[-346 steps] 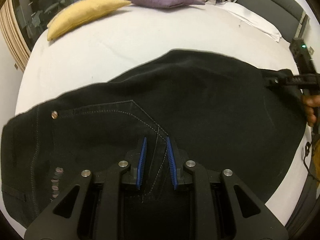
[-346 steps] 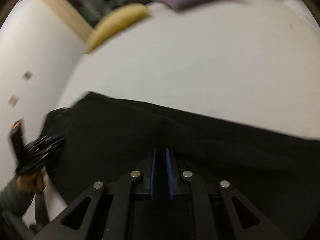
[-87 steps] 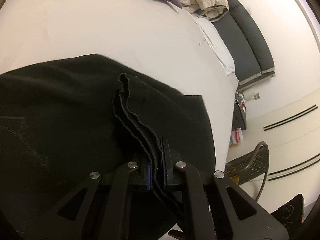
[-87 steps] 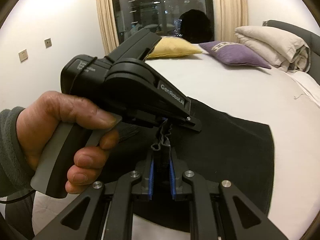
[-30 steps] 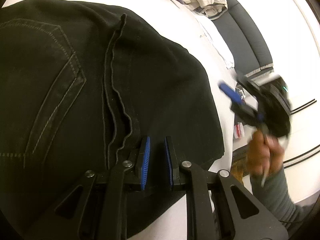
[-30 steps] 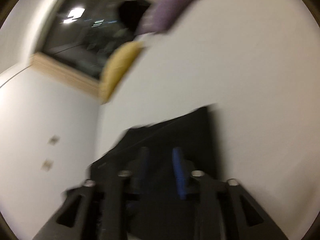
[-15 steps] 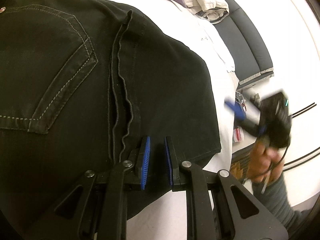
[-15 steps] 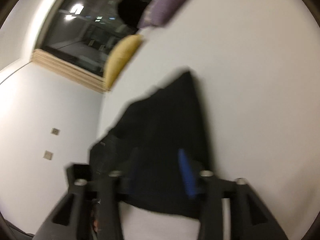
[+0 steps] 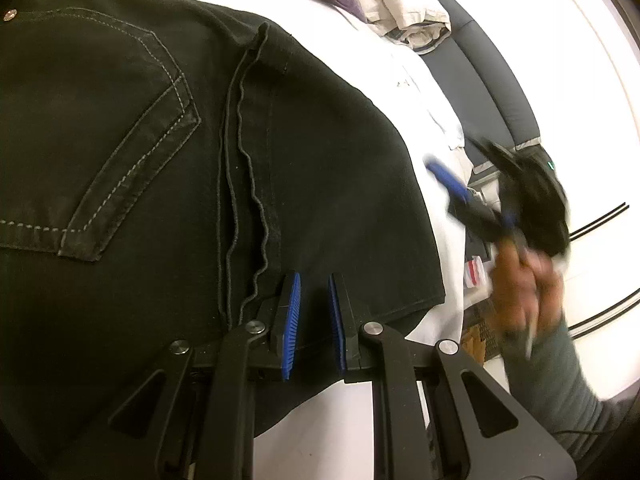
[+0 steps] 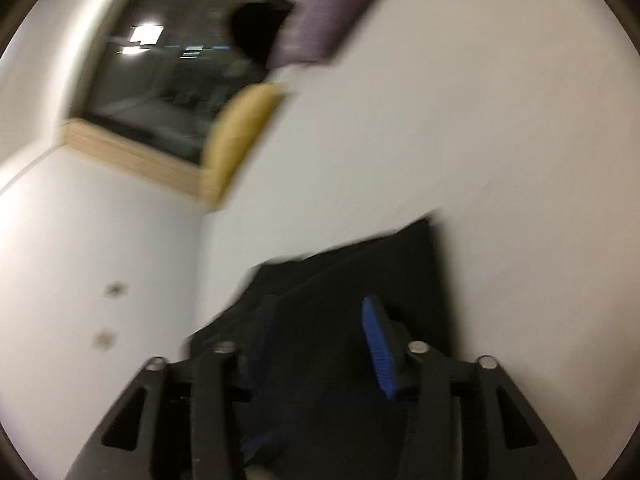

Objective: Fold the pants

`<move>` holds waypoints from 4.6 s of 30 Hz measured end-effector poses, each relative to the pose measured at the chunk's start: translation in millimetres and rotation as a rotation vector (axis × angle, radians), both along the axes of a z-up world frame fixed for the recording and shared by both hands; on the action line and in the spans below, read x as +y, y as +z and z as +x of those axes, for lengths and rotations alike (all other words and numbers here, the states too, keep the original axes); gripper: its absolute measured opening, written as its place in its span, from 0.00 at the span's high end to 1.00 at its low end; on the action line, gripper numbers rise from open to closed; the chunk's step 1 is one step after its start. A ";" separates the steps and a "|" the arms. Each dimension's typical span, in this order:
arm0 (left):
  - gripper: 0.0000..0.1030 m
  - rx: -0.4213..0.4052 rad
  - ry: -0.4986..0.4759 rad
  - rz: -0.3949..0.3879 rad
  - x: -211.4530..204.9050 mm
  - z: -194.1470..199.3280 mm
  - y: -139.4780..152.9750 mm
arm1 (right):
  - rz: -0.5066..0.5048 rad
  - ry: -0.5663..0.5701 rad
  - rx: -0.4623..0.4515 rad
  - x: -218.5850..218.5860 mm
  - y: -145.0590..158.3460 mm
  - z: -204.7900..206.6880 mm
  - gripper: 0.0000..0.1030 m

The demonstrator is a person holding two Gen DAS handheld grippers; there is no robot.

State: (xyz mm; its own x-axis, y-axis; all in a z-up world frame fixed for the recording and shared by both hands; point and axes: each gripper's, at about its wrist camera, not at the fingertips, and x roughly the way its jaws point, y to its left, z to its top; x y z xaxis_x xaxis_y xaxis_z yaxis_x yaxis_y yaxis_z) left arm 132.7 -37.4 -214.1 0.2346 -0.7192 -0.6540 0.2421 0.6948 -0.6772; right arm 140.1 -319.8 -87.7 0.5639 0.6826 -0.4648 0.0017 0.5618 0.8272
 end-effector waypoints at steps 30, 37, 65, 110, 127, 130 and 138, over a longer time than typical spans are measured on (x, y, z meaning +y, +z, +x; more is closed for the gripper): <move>0.63 -0.040 0.841 -0.322 291.7 -110.5 0.3 | -0.076 -0.037 0.005 48.3 28.8 -43.3 0.37; 0.23 -0.027 0.872 -0.353 293.9 -117.3 -7.4 | -0.101 -0.010 0.011 65.7 25.2 -45.5 0.37; 0.85 0.006 0.862 -0.437 284.9 -92.6 -19.9 | -0.106 0.097 0.097 112.5 -16.3 -15.8 0.37; 0.87 -0.150 0.773 -0.242 246.8 -60.2 61.7 | 0.141 0.002 0.060 30.9 -23.5 -52.4 0.32; 0.87 -0.307 0.579 -0.124 168.6 -48.3 132.2 | 0.280 -0.098 0.050 -29.4 -32.5 -105.3 0.25; 0.87 -0.331 0.513 -0.097 141.6 -44.9 141.9 | 0.241 -0.059 -0.003 -35.8 -7.0 -85.1 0.25; 0.87 -0.380 0.209 0.006 17.7 -31.1 153.8 | 0.213 0.027 0.000 -32.7 18.2 -31.0 0.21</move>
